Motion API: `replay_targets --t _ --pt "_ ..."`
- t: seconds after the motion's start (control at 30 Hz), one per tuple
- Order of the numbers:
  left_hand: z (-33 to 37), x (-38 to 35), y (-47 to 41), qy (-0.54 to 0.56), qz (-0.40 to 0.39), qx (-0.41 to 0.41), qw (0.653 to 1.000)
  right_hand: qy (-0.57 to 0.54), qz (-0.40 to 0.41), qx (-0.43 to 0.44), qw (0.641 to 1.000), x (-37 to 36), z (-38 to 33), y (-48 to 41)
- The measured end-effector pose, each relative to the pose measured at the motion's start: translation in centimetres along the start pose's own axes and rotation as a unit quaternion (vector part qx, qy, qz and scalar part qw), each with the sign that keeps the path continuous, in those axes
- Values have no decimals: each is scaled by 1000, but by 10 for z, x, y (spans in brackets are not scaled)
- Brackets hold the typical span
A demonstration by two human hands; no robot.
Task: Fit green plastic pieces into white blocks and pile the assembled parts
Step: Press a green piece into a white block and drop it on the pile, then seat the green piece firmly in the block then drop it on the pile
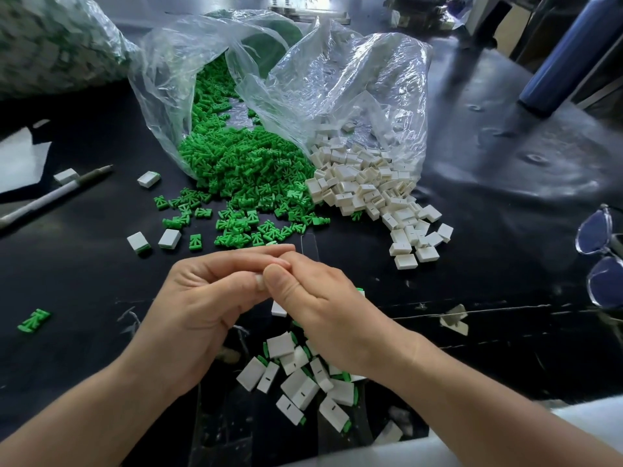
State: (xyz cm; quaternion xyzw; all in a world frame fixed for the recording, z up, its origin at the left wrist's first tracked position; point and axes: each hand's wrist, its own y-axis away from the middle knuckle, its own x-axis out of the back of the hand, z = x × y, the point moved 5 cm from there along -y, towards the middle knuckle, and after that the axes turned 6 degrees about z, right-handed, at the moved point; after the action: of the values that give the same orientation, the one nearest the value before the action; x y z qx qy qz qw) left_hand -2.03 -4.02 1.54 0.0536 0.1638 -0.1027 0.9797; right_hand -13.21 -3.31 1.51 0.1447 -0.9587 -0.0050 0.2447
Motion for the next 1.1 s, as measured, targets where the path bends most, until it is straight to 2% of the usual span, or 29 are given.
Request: replay_targets --t 0.17,0.3,0.5,0.6,0.7,0.77,1.1 --pt "2 0 0 -2 -4 -4 1000 -21 6 4 1000 4 0 -1" --pt "0 6 -2 -21 19 -10 1000 21 25 50 998 14 -4 -4" --pt "-2 8 -3 -65 37 -3 997 104 112 34 988 39 6 -11" --pt "0 5 0 -84 36 -8 996 166 185 11 969 67 21 -17" --pt "1 1 2 -105 29 -10 994 243 285 -22 927 100 35 -21" --pt "1 0 3 -104 31 -9 994 276 314 -53 907 116 44 -22" --pt "0 -3 4 -75 -9 2 997 364 288 -133 876 118 65 -30"
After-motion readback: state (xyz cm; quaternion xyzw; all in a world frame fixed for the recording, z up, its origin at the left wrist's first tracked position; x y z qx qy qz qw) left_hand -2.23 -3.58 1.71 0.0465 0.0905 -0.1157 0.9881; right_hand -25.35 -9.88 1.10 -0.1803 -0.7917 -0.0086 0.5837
